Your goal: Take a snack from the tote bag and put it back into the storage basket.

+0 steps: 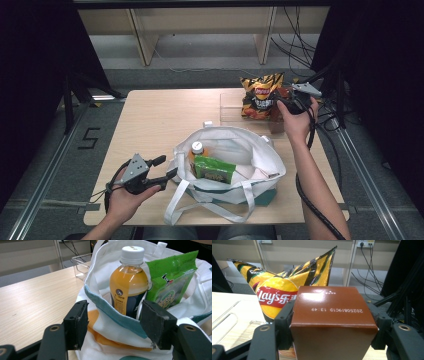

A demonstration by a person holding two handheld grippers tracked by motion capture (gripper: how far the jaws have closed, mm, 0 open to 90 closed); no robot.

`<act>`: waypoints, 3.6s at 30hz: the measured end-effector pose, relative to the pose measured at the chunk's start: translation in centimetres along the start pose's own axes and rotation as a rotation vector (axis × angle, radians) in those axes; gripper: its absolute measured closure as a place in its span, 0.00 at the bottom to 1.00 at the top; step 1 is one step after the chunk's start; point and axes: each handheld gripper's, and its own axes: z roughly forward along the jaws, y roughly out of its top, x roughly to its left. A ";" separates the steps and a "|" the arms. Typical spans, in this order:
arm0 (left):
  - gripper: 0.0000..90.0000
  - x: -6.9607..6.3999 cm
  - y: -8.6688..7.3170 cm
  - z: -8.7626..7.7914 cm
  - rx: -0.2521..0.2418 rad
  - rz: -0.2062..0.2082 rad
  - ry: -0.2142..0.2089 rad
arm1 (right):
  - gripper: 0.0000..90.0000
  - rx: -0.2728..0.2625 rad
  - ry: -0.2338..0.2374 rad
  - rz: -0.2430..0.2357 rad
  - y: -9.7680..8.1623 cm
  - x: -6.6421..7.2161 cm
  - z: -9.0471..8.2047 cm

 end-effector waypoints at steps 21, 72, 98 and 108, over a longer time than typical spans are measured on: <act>0.43 -0.1 0.0 0.0 0.012 0.001 0.003 | 0.27 0.016 -0.016 0.005 0.5 0.0 -0.7; 0.43 -0.2 0.1 -0.1 0.001 0.003 0.006 | 0.51 -0.017 0.250 -0.057 -2.6 3.1 -11.5; 0.43 0.1 0.1 -0.3 -0.018 -0.006 0.005 | 0.54 0.004 0.471 -0.138 -4.0 7.9 -14.5; 0.43 -0.1 0.1 -0.3 -0.018 0.008 0.008 | 0.54 0.012 0.526 -0.131 -4.3 8.9 -14.8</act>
